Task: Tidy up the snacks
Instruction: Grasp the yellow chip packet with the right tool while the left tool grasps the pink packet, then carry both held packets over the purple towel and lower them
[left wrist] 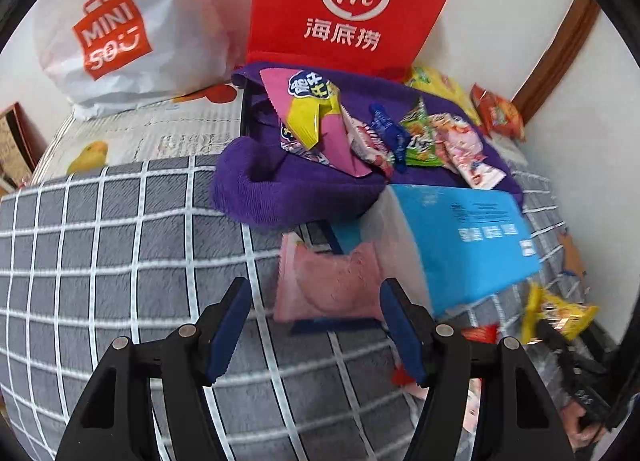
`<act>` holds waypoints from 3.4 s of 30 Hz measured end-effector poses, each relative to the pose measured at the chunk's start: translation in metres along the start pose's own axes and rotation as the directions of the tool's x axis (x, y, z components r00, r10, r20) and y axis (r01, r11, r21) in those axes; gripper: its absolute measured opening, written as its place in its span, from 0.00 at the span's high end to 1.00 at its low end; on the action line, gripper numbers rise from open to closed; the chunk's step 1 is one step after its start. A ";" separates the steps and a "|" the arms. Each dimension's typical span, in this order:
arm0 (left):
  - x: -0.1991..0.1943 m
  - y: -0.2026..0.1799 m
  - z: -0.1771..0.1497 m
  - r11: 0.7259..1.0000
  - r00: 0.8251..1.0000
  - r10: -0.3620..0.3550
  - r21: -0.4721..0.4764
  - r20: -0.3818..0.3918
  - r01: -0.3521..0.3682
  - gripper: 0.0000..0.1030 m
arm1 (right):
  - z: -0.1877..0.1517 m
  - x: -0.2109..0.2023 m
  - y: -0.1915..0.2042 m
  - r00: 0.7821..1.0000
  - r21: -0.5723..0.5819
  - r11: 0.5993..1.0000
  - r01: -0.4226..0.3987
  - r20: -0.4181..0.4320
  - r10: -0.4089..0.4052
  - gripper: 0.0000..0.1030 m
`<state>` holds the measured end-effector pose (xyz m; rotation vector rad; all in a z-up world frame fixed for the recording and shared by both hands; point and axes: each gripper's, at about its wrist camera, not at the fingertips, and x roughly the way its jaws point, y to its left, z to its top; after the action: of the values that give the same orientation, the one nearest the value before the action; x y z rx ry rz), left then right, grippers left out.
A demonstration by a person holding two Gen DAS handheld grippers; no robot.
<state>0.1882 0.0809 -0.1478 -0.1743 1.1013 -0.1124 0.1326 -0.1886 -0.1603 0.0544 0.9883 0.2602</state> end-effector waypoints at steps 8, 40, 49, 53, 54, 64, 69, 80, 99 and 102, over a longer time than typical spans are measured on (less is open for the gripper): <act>0.026 -0.008 0.002 0.999 1.000 0.001 0.038 -0.024 0.000 0.40 | -0.005 -0.002 -0.009 0.998 -0.041 0.997 0.060 0.006 -0.060 0.47; -0.063 -0.037 -0.071 0.994 0.993 -0.111 0.022 0.027 0.111 0.71 | -0.002 -0.064 0.024 0.994 -0.020 0.997 0.074 0.084 -0.072 0.47; -0.092 -0.057 -0.053 0.986 0.984 -0.166 0.040 0.068 0.164 0.71 | 0.025 -0.085 0.032 0.989 -0.007 0.996 0.094 0.117 -0.092 0.47; -0.105 -0.066 -0.033 0.985 0.982 -0.166 0.062 0.095 0.160 0.71 | 0.041 -0.089 0.032 0.987 0.003 0.995 0.095 0.126 -0.095 0.47; -0.107 -0.068 -0.029 0.985 0.981 -0.165 0.066 0.100 0.159 0.71 | 0.045 -0.089 0.032 0.988 0.002 0.996 0.094 0.125 -0.094 0.47; -0.110 -0.076 0.028 0.985 0.977 -0.159 0.094 0.139 0.147 0.71 | 0.101 -0.077 0.039 0.990 -0.010 0.999 0.047 0.136 -0.045 0.47; -0.103 -0.073 0.060 0.985 0.978 -0.158 0.091 0.138 0.146 0.71 | 0.130 -0.064 0.042 0.988 -0.035 0.998 0.054 0.149 -0.048 0.47; -0.074 -0.064 0.121 0.987 0.978 -0.149 0.087 0.143 0.137 0.71 | 0.195 -0.022 0.041 0.987 -0.059 0.997 0.055 0.152 -0.045 0.47; 0.015 -0.021 0.151 0.994 0.993 -0.109 -0.009 0.048 0.110 0.71 | 0.223 0.073 0.022 1.000 -0.078 0.997 0.000 0.011 0.001 0.47; 0.016 -0.019 0.151 0.994 0.993 -0.108 -0.012 0.048 0.109 0.71 | 0.221 0.080 0.017 1.000 -0.067 0.998 -0.018 -0.008 0.017 0.47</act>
<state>0.3303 0.0727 -0.0913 -0.2491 1.0461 -0.1969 0.3549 -0.1372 -0.1014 0.0011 0.9865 0.3094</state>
